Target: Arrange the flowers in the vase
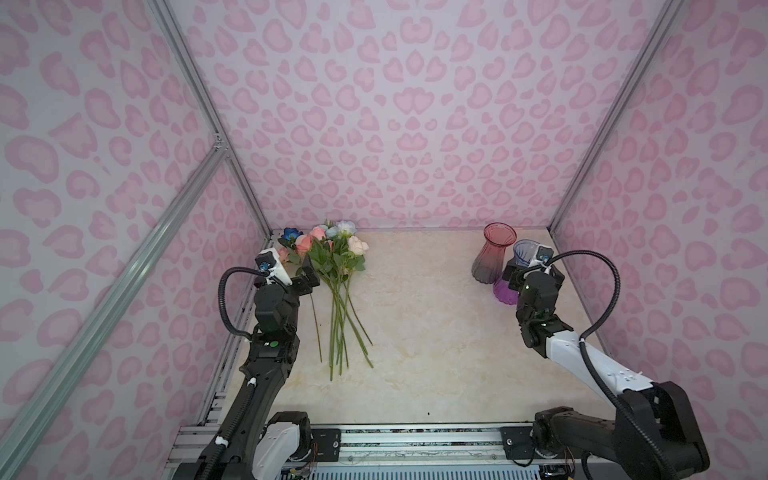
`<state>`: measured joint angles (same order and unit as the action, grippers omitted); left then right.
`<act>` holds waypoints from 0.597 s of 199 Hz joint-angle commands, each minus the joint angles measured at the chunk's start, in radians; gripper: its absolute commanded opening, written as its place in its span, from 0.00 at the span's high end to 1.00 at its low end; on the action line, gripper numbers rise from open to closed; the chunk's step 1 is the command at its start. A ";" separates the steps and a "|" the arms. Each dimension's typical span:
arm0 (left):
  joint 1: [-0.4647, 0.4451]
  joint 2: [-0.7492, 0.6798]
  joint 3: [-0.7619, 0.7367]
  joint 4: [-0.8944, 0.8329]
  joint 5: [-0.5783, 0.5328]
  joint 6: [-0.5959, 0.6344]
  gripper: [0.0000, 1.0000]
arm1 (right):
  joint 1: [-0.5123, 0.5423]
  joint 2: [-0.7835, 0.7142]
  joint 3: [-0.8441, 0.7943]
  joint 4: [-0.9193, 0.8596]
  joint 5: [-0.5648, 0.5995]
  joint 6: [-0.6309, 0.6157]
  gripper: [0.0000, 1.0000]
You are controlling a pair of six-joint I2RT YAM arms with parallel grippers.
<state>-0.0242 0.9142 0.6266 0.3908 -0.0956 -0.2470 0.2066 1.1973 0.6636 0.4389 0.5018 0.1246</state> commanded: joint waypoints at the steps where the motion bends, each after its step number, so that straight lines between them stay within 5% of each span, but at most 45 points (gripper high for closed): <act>1: 0.000 -0.063 0.053 -0.097 0.220 -0.186 0.03 | -0.021 -0.016 0.023 -0.350 -0.040 0.141 0.00; 11: 0.001 -0.100 0.078 -0.151 0.254 -0.265 0.03 | -0.055 -0.020 0.003 -0.358 -0.071 0.230 0.00; 24: 0.001 -0.141 0.080 -0.163 0.305 -0.293 0.03 | -0.115 -0.059 -0.020 -0.353 -0.248 0.262 0.01; 50: 0.000 -0.229 0.021 -0.176 0.232 -0.395 0.03 | -0.116 -0.126 -0.086 -0.206 -0.349 0.249 0.15; 119: 0.001 -0.369 -0.035 -0.288 0.172 -0.430 0.03 | -0.009 -0.168 0.003 -0.473 -0.241 0.257 0.19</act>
<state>-0.0242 0.5739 0.6067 0.1257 0.0948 -0.6411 0.1799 1.0546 0.6510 0.0952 0.2321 0.3584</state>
